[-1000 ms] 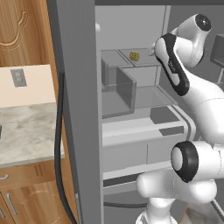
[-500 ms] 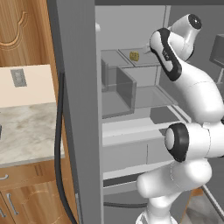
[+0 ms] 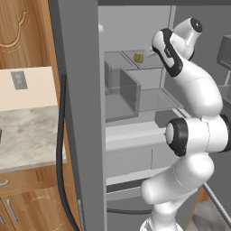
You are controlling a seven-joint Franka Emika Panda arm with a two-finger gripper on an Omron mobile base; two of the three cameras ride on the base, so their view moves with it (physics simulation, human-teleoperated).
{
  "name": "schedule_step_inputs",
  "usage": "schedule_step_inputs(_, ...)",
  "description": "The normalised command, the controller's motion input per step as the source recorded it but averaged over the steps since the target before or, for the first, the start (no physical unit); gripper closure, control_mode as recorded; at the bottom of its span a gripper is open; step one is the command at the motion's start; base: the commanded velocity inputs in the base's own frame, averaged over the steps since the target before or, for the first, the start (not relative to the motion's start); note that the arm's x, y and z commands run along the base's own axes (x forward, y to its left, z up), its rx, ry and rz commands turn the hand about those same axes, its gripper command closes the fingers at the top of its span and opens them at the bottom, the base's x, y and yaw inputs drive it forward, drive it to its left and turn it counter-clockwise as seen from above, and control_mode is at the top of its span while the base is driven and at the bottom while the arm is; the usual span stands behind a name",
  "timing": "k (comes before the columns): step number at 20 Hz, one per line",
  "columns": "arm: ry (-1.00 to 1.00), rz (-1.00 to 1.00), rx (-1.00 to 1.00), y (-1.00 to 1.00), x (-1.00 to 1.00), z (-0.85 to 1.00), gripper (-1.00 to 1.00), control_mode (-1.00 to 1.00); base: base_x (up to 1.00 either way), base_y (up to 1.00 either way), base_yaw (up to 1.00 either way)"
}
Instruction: Retrieve the sausage and cheese from the fridge and place them on the cutting board on the counter.
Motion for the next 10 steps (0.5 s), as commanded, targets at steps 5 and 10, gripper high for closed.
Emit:
schedule_step_inputs(5, 0.00, 0.03, 0.00, 0.03, 0.52, -0.09, -1.00, -1.00, 0.00, 0.00, 0.00)
schedule_step_inputs(10, 0.02, 0.04, 0.00, 0.11, 0.43, -0.06, -1.00, -1.00, 0.00, 0.00, 0.00)
